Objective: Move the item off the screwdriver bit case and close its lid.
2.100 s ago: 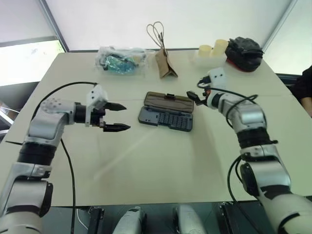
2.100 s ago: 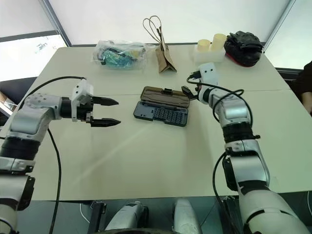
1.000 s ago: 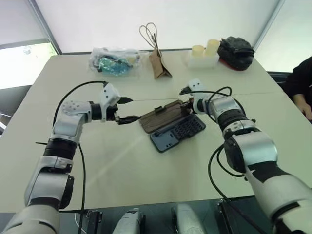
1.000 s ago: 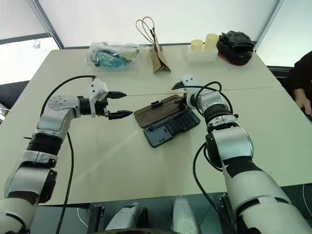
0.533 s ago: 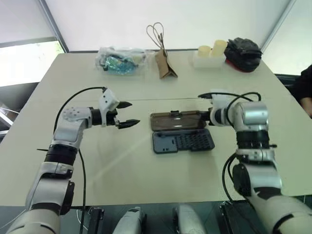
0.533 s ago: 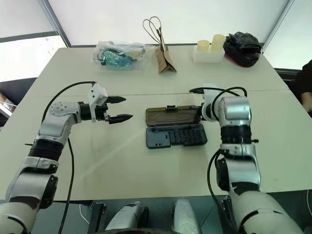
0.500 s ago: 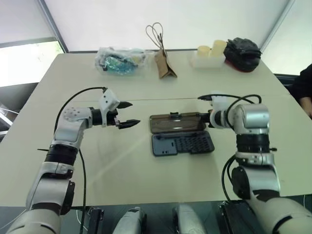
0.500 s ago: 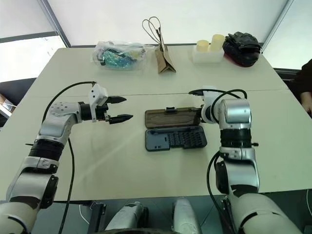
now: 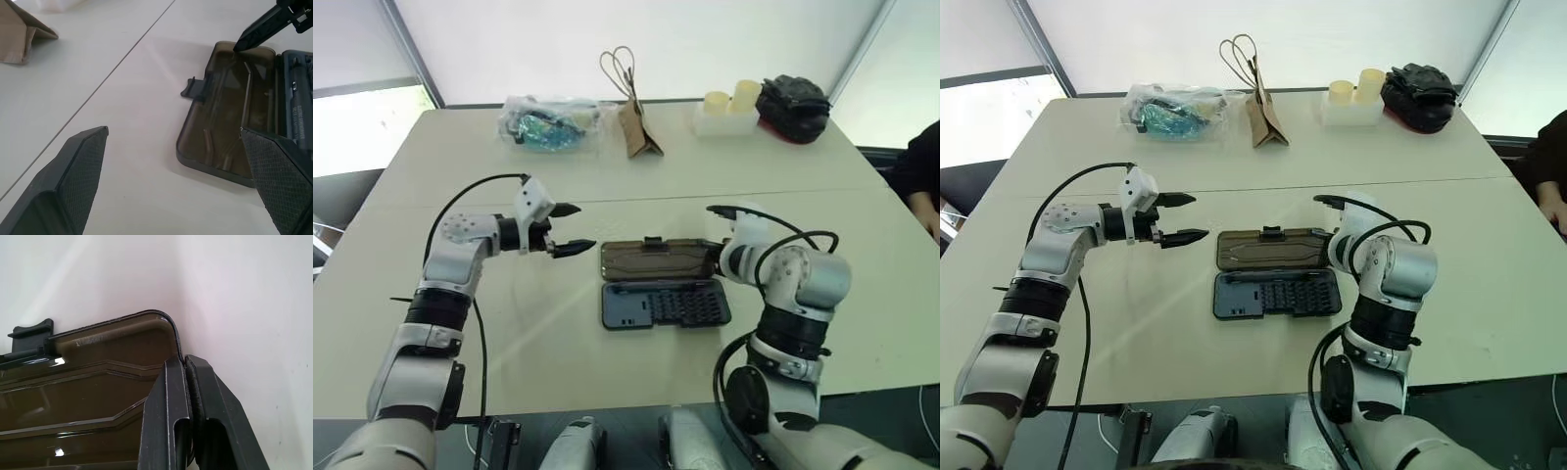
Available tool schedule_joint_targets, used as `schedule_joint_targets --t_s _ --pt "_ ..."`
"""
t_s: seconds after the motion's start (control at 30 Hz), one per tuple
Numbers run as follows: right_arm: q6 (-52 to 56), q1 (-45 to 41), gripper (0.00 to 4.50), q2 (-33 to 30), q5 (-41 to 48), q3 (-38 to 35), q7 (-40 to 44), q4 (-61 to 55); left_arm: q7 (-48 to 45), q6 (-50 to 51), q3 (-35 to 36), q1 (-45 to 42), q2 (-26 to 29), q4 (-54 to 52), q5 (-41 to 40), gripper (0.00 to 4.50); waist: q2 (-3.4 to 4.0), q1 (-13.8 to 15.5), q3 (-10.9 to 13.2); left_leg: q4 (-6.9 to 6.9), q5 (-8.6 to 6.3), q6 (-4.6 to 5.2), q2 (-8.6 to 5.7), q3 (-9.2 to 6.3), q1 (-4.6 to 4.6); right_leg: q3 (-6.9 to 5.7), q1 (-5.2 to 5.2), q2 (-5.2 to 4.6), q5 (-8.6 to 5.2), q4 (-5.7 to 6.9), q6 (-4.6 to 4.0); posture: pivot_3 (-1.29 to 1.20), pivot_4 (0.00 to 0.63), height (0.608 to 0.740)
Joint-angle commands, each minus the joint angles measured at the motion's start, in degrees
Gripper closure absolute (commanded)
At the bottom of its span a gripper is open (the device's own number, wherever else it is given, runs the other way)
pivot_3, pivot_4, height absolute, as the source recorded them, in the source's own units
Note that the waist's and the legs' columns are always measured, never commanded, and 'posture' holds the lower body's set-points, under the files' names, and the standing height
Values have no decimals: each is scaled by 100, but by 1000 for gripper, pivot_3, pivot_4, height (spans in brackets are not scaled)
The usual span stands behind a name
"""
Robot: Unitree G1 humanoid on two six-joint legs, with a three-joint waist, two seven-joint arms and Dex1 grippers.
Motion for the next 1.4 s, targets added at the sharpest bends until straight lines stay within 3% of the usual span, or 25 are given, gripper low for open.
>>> schedule_joint_targets --t_s 0.03,0.23,0.43,0.83,0.93,1.13,1.23,1.4 --pt "44 -34 4470 254 -4 -95 -221 -279 36 -25 76 -47 6 -146 -23 0 0 -2 0 0 0 0 0 0 0 0 0 0 0 0 0 0 150 740" --pt "44 276 4470 392 243 230 -263 -568 61 -34 56 -42 -33 -137 -17 0 1 -1 0 0 0 0 0 1 0 1 -1 0 0 1 0 0 150 740" --pt "44 542 4470 124 692 663 -144 -695 50 -45 58 -51 -48 -103 -4 0 1 -8 0 -1 0 0 0 2 0 1 -2 0 0 1 0 0 150 740" --pt "44 482 4470 -12 1075 644 -577 -612 79 -87 60 18 -30 -118 31 0 1 -2 0 -2 0 0 0 2 0 1 -1 0 0 0 0 0 150 740" --pt "44 492 3181 -32 1116 635 -715 -651 85 -92 58 22 -28 -108 38 0 1 3 0 -1 0 0 -1 3 0 2 -1 -1 0 0 0 0 150 740" --pt "44 411 191 -246 1366 535 -956 -857 73 -39 86 22 -34 -83 -15 0 1 20 0 1 0 0 -3 0 0 2 2 -2 0 -1 0 0 150 740" --pt "44 245 191 -746 1772 449 -972 -1051 90 113 205 -26 -38 -4 -140 0 3 20 2 1 0 0 -5 1 0 2 2 -4 0 -2 0 0 150 740" --pt "44 118 191 -2146 3145 287 -977 -1198 49 495 474 -142 74 -37 -416 0 3 8 2 -2 0 0 -2 2 0 1 1 -3 0 -6 0 0 150 740"
